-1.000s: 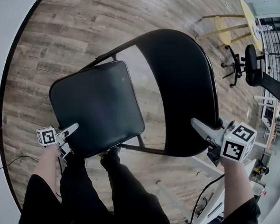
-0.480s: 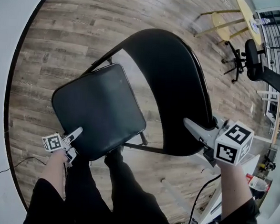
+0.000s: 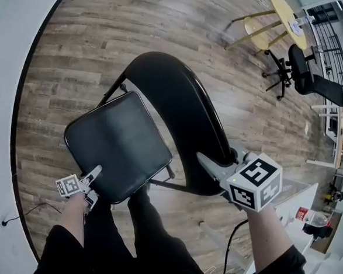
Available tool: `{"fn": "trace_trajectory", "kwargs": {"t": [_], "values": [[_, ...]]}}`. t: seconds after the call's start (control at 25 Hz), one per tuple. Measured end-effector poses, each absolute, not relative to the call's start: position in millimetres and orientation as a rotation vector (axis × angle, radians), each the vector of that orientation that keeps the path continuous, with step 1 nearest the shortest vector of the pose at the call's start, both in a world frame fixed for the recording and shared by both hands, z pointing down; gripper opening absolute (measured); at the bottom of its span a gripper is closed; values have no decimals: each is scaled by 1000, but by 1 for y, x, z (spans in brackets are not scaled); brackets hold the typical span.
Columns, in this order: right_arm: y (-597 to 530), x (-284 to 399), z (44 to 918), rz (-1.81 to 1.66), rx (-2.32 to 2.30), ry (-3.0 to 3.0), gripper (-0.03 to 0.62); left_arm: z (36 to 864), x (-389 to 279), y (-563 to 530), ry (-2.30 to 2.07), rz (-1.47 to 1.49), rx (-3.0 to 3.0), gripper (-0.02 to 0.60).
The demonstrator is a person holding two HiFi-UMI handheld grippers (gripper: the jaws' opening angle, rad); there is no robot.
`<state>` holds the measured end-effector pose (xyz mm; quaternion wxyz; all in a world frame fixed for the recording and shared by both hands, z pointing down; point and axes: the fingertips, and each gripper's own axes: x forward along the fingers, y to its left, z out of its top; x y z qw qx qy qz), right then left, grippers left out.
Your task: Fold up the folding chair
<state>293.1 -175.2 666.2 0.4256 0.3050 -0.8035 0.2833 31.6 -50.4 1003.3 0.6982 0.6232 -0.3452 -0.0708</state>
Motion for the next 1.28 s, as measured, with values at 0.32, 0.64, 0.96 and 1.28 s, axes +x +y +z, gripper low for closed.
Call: {"fn": "trace_trajectory", "kwargs": {"t": [0.32,0.64,0.96,1.28], "values": [[-170,283,651,685,772,-1977,74,970,46,-63,-784,-152,1388,236],[-164,269,636,637,780,-1958,72,937,59,-73,-785,-129,1402,204],[-144,243,625,545,738,-1959,72,914,74,-63,-826,-154,1345,184],[-120,221,615,454,709,-1939,72,891,88,-59,-890,-163,1304,167]]}}
